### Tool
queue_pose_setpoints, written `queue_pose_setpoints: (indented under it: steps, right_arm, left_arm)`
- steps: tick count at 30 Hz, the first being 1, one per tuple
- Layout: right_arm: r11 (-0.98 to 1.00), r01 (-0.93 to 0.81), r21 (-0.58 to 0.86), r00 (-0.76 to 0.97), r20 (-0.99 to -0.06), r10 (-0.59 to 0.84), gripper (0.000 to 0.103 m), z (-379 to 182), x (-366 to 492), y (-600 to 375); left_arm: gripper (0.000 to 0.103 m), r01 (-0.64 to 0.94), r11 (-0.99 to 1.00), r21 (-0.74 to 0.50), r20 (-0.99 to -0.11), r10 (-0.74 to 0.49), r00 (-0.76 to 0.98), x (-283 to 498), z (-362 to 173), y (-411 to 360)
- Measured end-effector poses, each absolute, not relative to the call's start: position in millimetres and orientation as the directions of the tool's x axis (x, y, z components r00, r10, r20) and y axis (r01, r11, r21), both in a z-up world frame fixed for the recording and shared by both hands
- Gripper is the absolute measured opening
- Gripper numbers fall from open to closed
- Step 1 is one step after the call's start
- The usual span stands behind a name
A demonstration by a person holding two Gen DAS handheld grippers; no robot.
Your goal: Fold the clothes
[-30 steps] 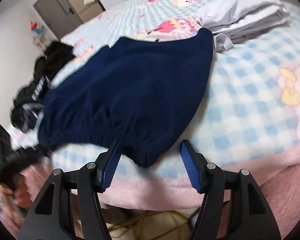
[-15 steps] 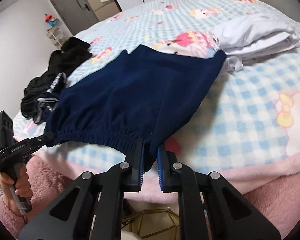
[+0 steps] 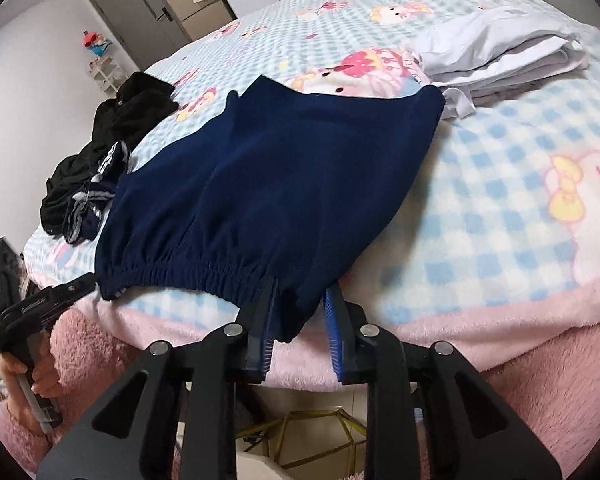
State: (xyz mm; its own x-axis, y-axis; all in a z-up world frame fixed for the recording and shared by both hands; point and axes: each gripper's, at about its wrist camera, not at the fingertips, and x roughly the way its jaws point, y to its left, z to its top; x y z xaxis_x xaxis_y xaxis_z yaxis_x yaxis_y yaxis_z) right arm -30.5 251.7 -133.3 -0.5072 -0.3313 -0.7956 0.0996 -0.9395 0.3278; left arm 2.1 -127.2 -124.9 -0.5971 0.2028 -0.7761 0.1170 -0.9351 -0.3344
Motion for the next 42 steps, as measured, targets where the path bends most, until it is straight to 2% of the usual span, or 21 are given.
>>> queue_pose_setpoints:
  steps: [3,4,8,11,14,19,23,26,33,38,42]
  right_arm:
    - [-0.951,0.087,0.296,-0.511,-0.807,-0.298,0.022,-135.2,-32.3,256.7]
    - [-0.959,0.063,0.277,-0.513,-0.815,-0.269,0.022,-135.0,-33.1,259.4]
    - [-0.949,0.021,0.314,-0.511,-0.813,-0.28,0.024,-132.7,-32.0,270.0]
    - [-0.955,0.002,0.298,-0.482,-0.836,-0.262,0.026,-136.8,-30.4,269.2]
    - [-0.967,-0.02,0.255,-0.481,-0.85,-0.215,0.037,-136.1,-23.8,269.0]
    - [-0.984,-0.053,0.171,-0.497,-0.859,-0.123,0.037,-133.2,-23.3,278.6]
    - [-0.972,0.047,0.231,-0.439,-0.869,-0.228,0.036,-142.1,-32.0,264.4]
    - [-0.96,0.118,0.252,-0.457,-0.845,-0.278,0.035,-140.8,-39.2,254.1]
    - [-0.884,0.223,0.411,-0.463,-0.753,-0.468,0.036,-127.5,-72.3,249.2]
    - [-0.823,0.221,0.523,-0.459,-0.689,-0.561,0.036,-123.7,-75.5,247.6]
    - [-0.835,0.199,0.513,-0.461,-0.703,-0.542,0.036,-128.6,-66.0,253.3]
  left_arm:
    - [0.031,0.106,-0.966,-0.235,-0.736,0.106,-0.669,5.2,-101.4,-111.1]
    - [0.031,0.064,-0.971,-0.232,-0.719,0.127,-0.683,3.1,-95.4,-101.5]
    - [0.031,-0.133,-0.921,-0.367,-0.725,0.373,-0.579,-24.8,-108.8,-63.7]
    - [0.029,-0.189,-0.907,-0.377,-0.754,0.419,-0.506,-44.2,-128.2,-28.8]
    - [0.028,-0.23,-0.887,-0.4,-0.766,0.462,-0.448,-54.3,-142.0,-6.6]
    - [0.027,-0.257,-0.895,-0.364,-0.799,0.442,-0.407,-58.3,-152.1,7.5]
    - [0.027,-0.235,-0.887,-0.396,-0.799,0.46,-0.388,-57.0,-151.7,1.7]
    - [0.027,-0.22,-0.865,-0.451,-0.772,0.502,-0.391,-55.3,-145.7,-12.4]
    - [0.03,-0.242,-0.75,-0.615,-0.643,0.655,-0.396,-47.0,-120.3,-25.1]
    - [0.03,-0.264,-0.754,-0.601,-0.68,0.656,-0.328,-52.7,-132.1,-4.5]
    - [0.03,-0.293,-0.722,-0.627,-0.673,0.691,-0.262,-50.4,-138.9,10.2]
